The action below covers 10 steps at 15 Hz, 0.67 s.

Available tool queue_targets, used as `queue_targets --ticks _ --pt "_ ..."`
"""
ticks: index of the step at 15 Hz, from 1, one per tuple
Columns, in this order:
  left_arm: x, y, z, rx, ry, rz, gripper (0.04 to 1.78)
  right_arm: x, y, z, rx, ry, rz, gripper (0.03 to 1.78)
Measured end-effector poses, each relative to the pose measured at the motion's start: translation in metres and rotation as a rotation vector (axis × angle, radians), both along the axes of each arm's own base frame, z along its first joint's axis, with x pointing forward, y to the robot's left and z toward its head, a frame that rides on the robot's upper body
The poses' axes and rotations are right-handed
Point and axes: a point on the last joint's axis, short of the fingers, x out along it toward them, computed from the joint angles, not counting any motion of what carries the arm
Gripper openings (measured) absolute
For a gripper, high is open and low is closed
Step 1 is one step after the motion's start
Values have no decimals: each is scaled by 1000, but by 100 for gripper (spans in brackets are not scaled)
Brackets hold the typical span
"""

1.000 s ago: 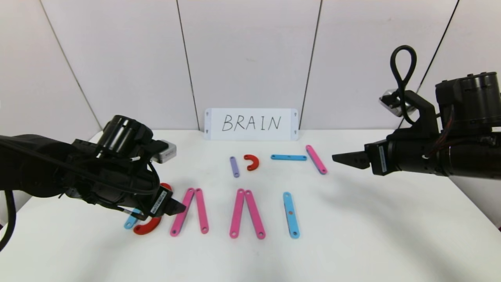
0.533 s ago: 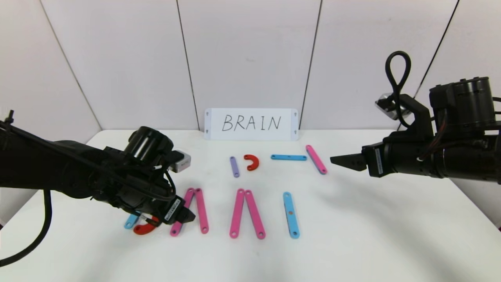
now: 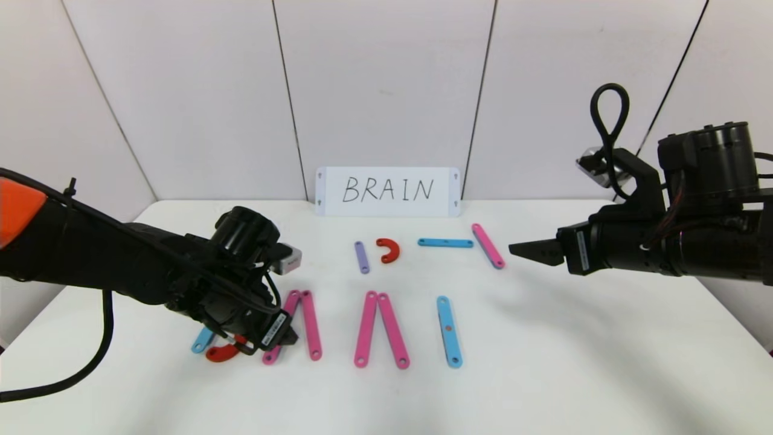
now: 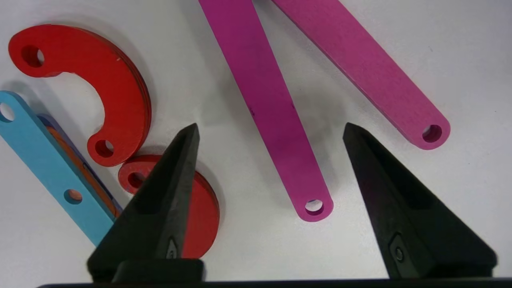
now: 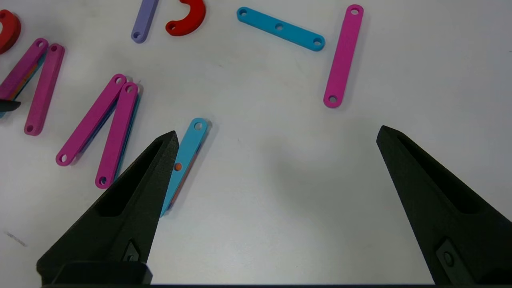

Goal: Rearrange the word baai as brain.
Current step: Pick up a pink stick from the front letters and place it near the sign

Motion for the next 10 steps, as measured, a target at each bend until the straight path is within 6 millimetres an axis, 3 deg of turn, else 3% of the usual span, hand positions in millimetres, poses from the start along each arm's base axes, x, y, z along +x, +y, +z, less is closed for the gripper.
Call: queue_targets --ticks 3,5,10 --pt "2 0 -3 2 10 1 63 0 0 0 0 0 0 173" --pt "2 0 -4 2 13 1 36 0 0 0 -2 1 -1 173" --pt "5 -1 -1 -11 2 11 30 -1 0 -1 -3 5 0 173"
